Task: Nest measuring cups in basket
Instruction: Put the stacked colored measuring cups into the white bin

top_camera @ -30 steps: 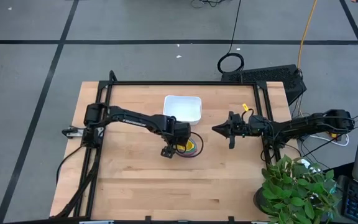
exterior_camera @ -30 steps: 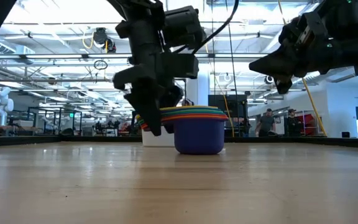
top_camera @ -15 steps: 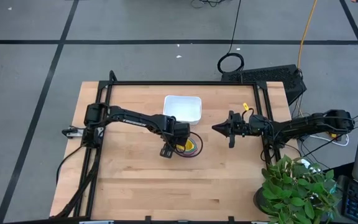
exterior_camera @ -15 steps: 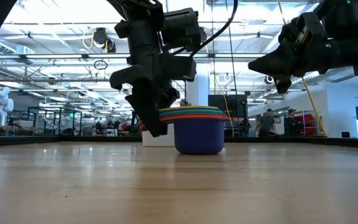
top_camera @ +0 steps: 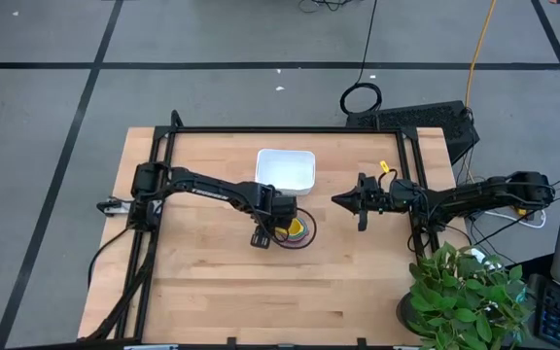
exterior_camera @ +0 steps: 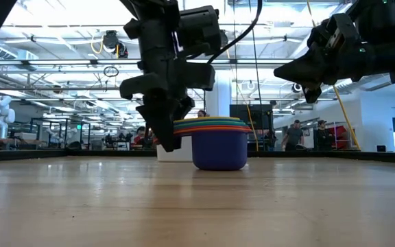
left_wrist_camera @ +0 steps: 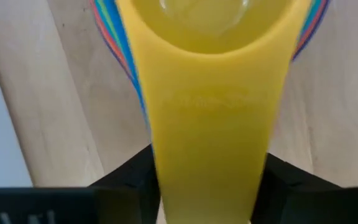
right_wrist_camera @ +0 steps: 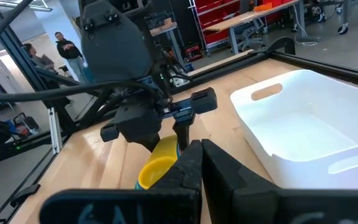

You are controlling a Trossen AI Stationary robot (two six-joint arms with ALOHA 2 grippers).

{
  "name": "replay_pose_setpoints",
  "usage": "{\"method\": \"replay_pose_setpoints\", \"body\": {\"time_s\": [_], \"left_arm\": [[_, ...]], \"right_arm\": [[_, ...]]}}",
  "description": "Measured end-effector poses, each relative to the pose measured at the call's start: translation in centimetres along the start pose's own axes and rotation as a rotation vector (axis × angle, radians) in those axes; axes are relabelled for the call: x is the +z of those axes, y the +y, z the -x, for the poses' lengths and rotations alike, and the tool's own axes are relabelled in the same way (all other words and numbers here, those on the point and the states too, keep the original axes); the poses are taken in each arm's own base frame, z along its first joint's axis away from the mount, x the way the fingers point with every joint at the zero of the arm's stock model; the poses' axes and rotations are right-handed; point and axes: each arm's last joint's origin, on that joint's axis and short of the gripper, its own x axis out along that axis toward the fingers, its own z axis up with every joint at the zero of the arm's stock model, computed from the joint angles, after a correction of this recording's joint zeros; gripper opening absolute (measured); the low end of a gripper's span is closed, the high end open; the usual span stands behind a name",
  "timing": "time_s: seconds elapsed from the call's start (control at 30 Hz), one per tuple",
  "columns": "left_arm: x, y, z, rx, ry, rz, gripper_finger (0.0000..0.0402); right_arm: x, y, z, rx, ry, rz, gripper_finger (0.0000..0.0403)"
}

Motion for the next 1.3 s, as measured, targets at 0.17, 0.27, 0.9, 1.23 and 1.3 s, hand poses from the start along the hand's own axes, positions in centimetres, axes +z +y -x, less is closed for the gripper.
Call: {"method": "replay_pose_setpoints", "body": {"time_s": [0.17, 0.27, 0.9, 1.23, 1.3], "left_arm": [[-0.1, -0.2, 0.0, -0.001, 0.014, 0.005, 0.0139], [-0.2, -0.2, 0.2, 0.0, 0.016, 0.017, 0.0139], [-2.8, 4.8, 9.9, 0.102, -0.157, 0.104, 0.0139], [-6.5, 12.8, 10.2, 0.206, -0.163, 0.179, 0.0139], [-6.5, 13.3, 9.4, 0.183, -0.157, 0.167, 0.0139]], "right_arm": [[0.0, 0.0, 0.0, 0.0, 0.0, 0.0, 0.0], [0.0, 0.0, 0.0, 0.0, 0.0, 0.0, 0.0], [0.0, 0.0, 0.0, 0.004, 0.0, -0.019, 0.0], [0.0, 0.0, 0.0, 0.001, 0.0, -0.015, 0.0], [0.0, 0.0, 0.0, -0.001, -0.003, -0.013, 0.0]]}}
